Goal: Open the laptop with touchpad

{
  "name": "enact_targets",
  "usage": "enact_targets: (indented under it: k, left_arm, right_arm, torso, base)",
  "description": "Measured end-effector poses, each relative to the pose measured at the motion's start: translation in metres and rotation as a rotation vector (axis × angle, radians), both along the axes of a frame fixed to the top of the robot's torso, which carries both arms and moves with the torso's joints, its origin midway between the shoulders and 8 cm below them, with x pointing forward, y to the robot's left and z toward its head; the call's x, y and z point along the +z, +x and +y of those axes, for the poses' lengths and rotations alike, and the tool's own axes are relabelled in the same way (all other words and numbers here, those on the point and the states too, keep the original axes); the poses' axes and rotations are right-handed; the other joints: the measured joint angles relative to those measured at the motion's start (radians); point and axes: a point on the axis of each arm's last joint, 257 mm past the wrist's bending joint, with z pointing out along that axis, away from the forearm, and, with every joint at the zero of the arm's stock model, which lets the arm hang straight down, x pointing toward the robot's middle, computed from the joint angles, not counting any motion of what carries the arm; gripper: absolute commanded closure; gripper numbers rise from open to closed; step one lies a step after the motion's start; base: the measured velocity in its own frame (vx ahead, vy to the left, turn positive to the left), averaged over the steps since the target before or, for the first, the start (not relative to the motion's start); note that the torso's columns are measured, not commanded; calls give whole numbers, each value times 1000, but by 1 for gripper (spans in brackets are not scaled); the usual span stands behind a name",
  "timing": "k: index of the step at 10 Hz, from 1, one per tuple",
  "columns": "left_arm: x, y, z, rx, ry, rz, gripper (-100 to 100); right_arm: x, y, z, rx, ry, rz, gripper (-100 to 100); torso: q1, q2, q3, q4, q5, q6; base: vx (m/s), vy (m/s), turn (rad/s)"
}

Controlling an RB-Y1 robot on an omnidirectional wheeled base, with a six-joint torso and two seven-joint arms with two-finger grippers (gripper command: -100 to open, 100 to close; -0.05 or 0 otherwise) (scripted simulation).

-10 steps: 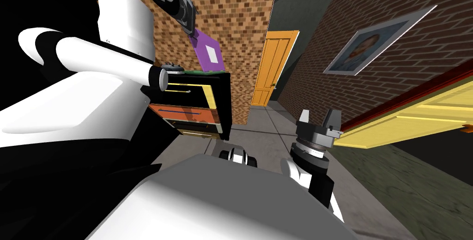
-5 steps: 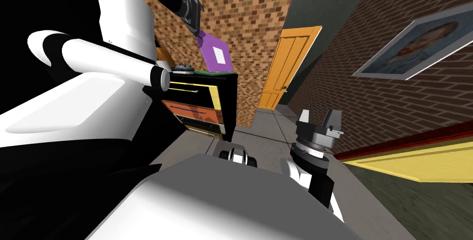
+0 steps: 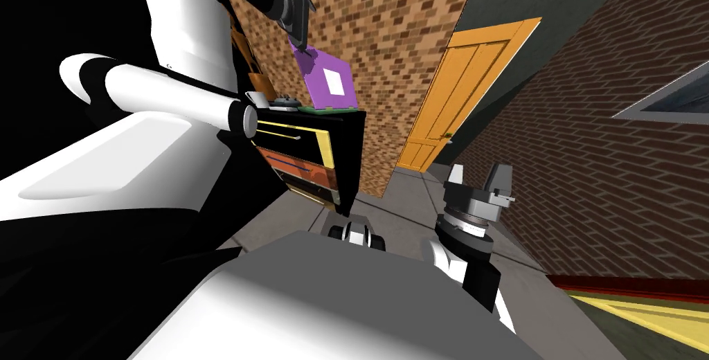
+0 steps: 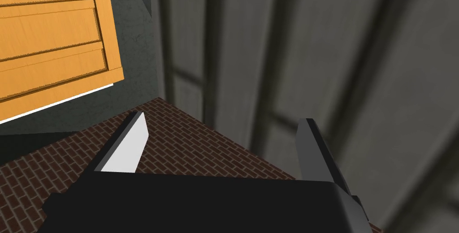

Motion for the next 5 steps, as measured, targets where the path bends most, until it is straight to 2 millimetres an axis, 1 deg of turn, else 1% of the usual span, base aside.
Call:
enact_targets:
  k: [1, 2, 3, 4, 5]
  left_arm:
    - [-1, -3, -13, -33, 3, -1, -100]
    - [1, -8, -23, -67, 3, -1, -100]
    - [1, -9, -24, -70, 4, -1, 100]
    - [1, -8, -21, -62, 4, 0, 100]
    - [1, -6, -12, -39, 3, 1, 100]
  right_arm:
    - [0, 0, 0, 0, 0, 0, 0]
    - [0, 0, 0, 0, 0, 0, 0]
    - [0, 0, 0, 0, 0, 0, 0]
    - [0, 0, 0, 0, 0, 0, 0]
    - [0, 0, 0, 1, 0, 0, 0]
  torso:
    - [0, 1, 1, 0, 0, 0]
    - [0, 1, 1, 1, 0, 0]
    - [2, 5, 3, 1, 0, 1]
    - [5, 8, 5, 2, 1, 1]
    - [5, 10, 6, 3, 2, 0]
  base:
    - [139, -100, 293]
    - [62, -53, 59]
    - [-34, 15, -217]
    - [-105, 55, -419]
    - [-140, 90, -366]
